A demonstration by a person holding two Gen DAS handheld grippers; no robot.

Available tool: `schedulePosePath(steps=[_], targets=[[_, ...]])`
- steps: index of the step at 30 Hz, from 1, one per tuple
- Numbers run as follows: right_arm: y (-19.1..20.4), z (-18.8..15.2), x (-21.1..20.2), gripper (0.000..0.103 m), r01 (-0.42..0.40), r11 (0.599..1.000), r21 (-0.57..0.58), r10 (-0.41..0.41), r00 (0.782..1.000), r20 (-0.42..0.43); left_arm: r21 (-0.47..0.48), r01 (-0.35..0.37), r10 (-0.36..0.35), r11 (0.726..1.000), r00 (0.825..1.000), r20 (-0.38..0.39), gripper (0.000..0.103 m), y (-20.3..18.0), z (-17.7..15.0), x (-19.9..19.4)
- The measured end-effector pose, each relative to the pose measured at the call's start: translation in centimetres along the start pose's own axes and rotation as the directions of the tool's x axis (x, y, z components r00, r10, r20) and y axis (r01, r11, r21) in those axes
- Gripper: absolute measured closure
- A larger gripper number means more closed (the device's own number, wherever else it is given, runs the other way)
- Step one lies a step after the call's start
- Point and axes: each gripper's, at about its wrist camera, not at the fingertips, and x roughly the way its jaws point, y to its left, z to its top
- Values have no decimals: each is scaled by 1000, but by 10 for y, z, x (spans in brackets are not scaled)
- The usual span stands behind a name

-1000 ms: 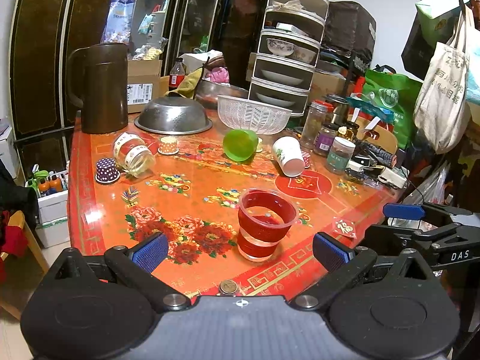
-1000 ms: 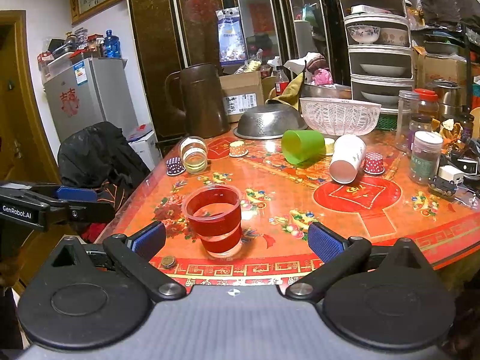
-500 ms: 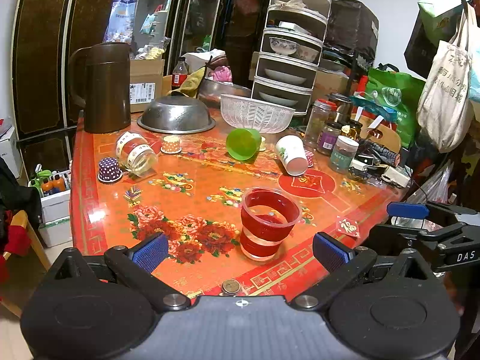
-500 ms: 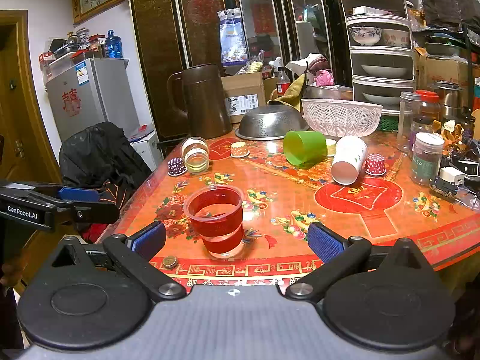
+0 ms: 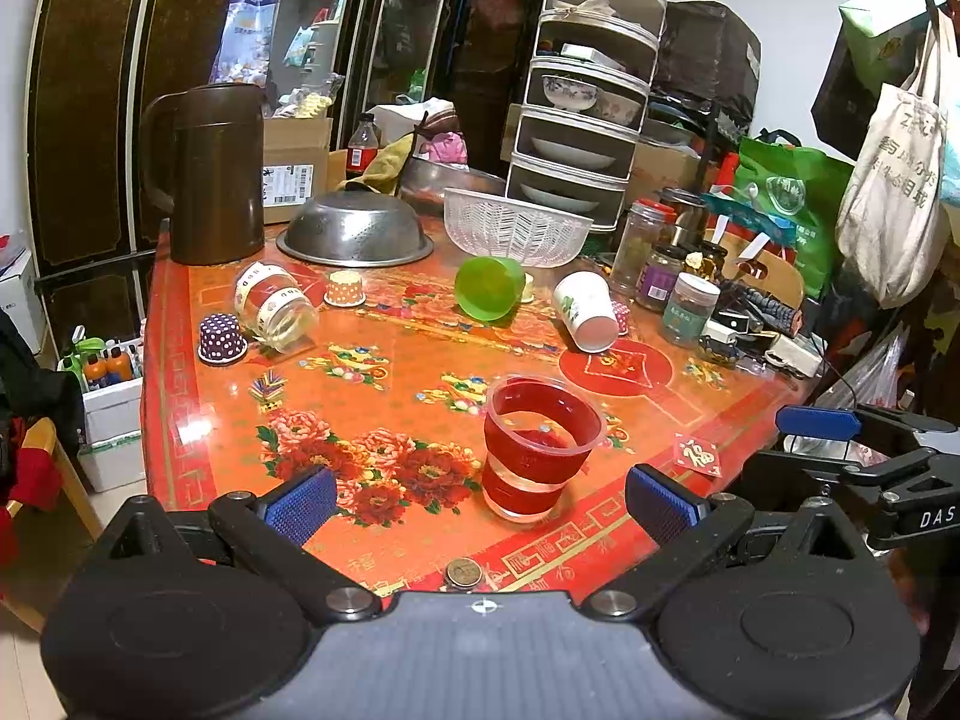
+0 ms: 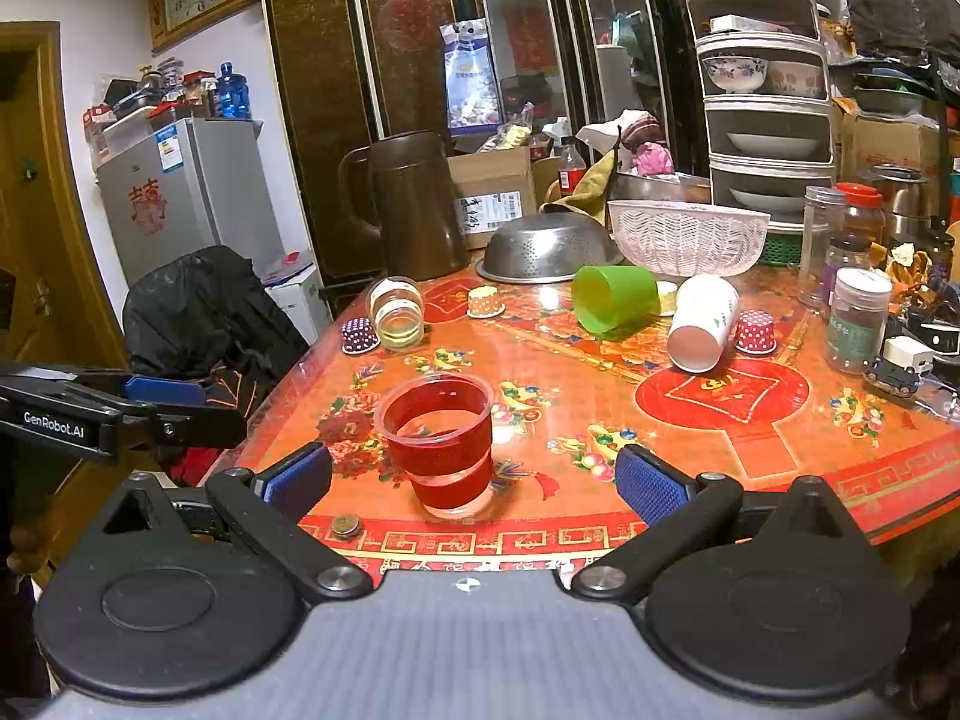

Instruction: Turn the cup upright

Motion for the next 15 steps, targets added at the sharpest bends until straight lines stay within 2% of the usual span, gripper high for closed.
schedulePosePath(steps=[15], targets=[[0,0,-1,1,-2,1000,-1,2,1000,8,-1,-2,2,1000,1000,-3,0,1,1,1]])
